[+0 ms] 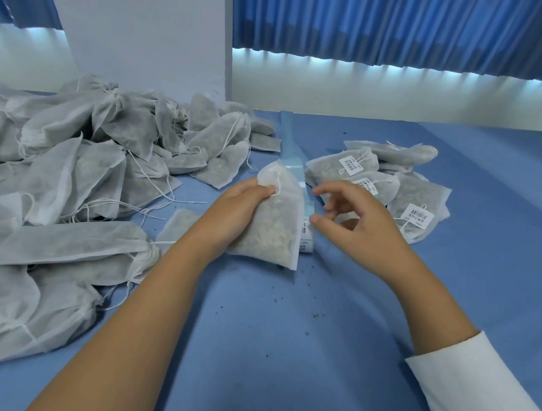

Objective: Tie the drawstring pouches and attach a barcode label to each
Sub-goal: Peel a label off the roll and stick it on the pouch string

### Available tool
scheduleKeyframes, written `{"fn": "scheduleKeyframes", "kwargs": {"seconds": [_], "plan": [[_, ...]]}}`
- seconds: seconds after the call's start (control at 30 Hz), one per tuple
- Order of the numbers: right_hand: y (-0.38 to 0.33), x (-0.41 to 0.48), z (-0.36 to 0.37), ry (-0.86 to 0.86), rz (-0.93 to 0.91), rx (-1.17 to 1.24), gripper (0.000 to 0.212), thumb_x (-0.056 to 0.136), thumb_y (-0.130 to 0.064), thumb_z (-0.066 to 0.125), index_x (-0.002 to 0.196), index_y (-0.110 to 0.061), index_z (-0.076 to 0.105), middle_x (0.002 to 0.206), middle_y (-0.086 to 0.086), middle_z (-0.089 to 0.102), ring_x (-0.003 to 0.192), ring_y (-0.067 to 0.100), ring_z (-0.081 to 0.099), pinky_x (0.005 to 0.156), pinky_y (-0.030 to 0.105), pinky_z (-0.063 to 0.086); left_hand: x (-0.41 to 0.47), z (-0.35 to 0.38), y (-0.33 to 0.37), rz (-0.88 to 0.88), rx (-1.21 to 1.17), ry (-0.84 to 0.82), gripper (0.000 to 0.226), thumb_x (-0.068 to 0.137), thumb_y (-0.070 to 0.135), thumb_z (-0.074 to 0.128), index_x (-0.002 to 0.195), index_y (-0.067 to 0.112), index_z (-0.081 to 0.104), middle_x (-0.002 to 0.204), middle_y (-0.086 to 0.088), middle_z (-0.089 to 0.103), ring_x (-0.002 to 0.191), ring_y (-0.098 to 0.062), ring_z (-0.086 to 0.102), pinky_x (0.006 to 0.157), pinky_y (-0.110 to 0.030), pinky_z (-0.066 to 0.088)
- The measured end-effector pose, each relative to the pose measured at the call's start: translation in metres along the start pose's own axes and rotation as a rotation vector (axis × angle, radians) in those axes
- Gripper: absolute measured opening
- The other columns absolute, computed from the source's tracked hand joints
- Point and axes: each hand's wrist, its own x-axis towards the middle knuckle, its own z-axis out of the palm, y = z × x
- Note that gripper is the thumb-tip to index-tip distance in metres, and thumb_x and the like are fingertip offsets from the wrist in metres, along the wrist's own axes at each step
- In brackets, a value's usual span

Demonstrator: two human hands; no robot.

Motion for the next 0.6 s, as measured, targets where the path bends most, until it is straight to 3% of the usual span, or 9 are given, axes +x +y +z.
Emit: {"fn": "scheduleKeyframes", "kwargs": {"seconds": [0.1, 0.27, 0.43, 0.6], "plan": [[-0.0024, -0.0016, -0.0003, -0.089, -0.054, -0.148, 0.024, 0.082, -0.019, 0.077, 0.102, -0.03, 0.07, 0.099, -0.006, 0.055, 0.091, -0.002, 0.053, 0.075, 0.014, 0.048, 0.0037, -0.0004, -0.0022, -0.011, -0.032, 0.007, 0.013, 0.074, 0.047, 0.062, 0.072, 0.043, 0.074, 0.08, 0.015, 0.075, 0.073, -0.002, 0.071, 0.071, -0.027, 0.048], [-0.0053, -0.0023, 0.0012, -0.038, -0.076, -0.204, 0.019, 0.083, -0.014, 0.076, 0.098, -0.025, 0.073, 0.098, -0.011, 0.054, 0.083, -0.017, 0.048, 0.071, 0.002, 0.039, 0.0053, 0.0005, -0.005, 0.006, -0.007, 0.011, 0.015, 0.074, 0.048, 0.061, 0.071, 0.04, 0.073, 0.078, 0.015, 0.073, 0.074, -0.003, 0.069, 0.076, -0.029, 0.048], [-0.0085, -0.0039, 0.0025, -0.023, -0.085, -0.216, 0.022, 0.081, -0.008, 0.077, 0.09, -0.026, 0.067, 0.092, -0.013, 0.05, 0.08, -0.017, 0.048, 0.071, 0.002, 0.039, 0.0044, 0.0029, -0.0029, 0.052, 0.063, -0.018, 0.029, 0.093, 0.04, 0.057, 0.067, 0.044, 0.069, 0.07, 0.02, 0.069, 0.066, 0.004, 0.065, 0.066, -0.025, 0.043], [-0.0069, -0.0026, 0.0031, 0.0, -0.109, -0.263, 0.019, 0.081, -0.006, 0.074, 0.094, -0.019, 0.07, 0.091, -0.01, 0.05, 0.084, -0.009, 0.049, 0.072, 0.006, 0.041, 0.0041, 0.0015, -0.003, 0.061, 0.086, -0.019, 0.024, 0.093, 0.039, 0.057, 0.072, 0.038, 0.069, 0.075, 0.016, 0.07, 0.07, -0.001, 0.066, 0.071, -0.026, 0.045]]}}
